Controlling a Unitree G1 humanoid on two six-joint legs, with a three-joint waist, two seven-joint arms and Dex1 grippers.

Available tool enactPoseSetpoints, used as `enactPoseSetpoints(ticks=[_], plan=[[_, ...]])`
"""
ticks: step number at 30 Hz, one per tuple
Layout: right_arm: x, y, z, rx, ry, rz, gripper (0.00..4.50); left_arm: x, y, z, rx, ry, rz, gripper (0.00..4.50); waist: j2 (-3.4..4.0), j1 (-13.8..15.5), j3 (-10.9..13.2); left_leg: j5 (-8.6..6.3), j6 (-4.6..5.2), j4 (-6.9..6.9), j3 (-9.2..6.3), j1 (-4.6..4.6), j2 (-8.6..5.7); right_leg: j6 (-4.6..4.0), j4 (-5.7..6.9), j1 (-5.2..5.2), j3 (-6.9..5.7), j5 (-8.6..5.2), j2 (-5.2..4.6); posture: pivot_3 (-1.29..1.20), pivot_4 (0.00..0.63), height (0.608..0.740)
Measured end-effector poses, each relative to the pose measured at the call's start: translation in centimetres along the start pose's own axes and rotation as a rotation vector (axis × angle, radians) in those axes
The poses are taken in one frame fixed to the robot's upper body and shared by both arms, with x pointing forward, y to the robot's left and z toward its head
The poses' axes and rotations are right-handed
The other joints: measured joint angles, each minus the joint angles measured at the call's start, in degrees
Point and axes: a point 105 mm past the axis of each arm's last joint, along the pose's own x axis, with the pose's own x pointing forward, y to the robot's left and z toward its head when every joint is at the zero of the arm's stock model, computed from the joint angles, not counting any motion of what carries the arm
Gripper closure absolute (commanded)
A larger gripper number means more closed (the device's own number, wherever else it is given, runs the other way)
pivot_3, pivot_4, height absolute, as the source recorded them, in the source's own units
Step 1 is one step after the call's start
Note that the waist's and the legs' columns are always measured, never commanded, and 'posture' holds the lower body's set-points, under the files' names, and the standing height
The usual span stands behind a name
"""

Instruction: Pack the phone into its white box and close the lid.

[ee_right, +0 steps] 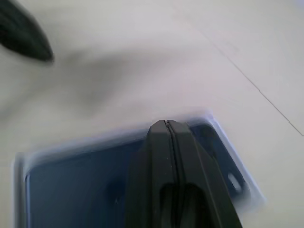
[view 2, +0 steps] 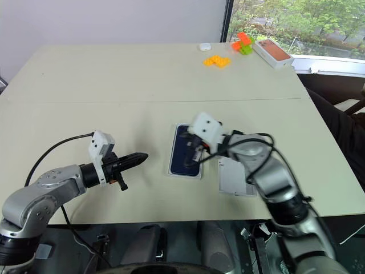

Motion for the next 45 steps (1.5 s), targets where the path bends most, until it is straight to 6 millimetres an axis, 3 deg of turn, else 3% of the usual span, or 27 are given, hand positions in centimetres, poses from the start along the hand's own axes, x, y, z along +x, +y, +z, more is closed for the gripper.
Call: enactPoseSetpoints(ticks=[5,18,21,24,28,35,45], plan=[[-3.1,-1.2,-0.9,0.100,0.048,-0.053,4.50,0.0,0.0,-0.1,0.025,0.001,0.003,4.47,0.00,-0.3,0.0,0.00,0.00,0.00,0.03,0.08,0.03,-0.09,0.05,0.00,0.02,-0.06,0.18,0.00,0.150,0.740],[-4.5,-0.3,-2.9,0.332,0.272,-0.101,4.50,0.9,-1.1,-1.5,0.064,0.051,-0.065,4.47,0.00,-0.2,0.0,-0.01,0.03,0.01,0.04,0.04,0.08,-0.10,0.07,-0.03,0.03,-0.05,0.16,0.00,0.150,0.740],[-4.4,-0.1,-2.7,0.381,0.280,-0.111,3.59,0.8,-1.1,-1.8,0.080,0.056,-0.063,4.50,-0.01,-0.2,0.0,-0.03,0.06,0.01,0.03,0.03,0.08,-0.09,0.06,-0.03,0.02,-0.06,0.17,0.00,0.150,0.740],[-4.1,-0.6,-2.4,0.460,0.300,-0.167,2.13,0.8,-1.0,-1.8,0.098,0.053,-0.062,4.50,0.00,-0.2,0.0,-0.03,0.06,0.02,0.04,0.04,0.09,-0.10,0.07,-0.03,0.03,-0.05,0.17,0.00,0.150,0.740],[-4.6,-1.7,-3.2,0.511,0.365,-0.251,2.13,0.8,-0.9,-1.5,0.160,0.043,-0.082,4.50,0.00,0.0,0.0,-0.03,0.05,0.02,0.02,0.02,0.08,-0.12,0.06,-0.03,0.00,-0.05,0.14,0.00,0.150,0.740],[-3.9,-1.8,-3.5,0.592,0.372,-0.217,2.13,1.8,-0.8,-2.2,0.253,0.077,-0.135,4.50,0.01,-0.2,0.0,-0.07,0.13,0.01,0.11,0.00,0.07,-0.09,0.02,-0.03,0.07,-0.04,0.13,0.00,0.150,0.740],[-3.9,-1.7,-3.2,0.590,0.402,-0.230,2.13,4.2,-2.6,-2.3,0.333,0.092,-0.256,4.50,0.00,-0.3,0.0,-0.08,0.15,0.01,0.10,-0.01,0.08,0.09,0.01,-0.03,0.08,0.05,0.14,0.00,0.150,0.740]])
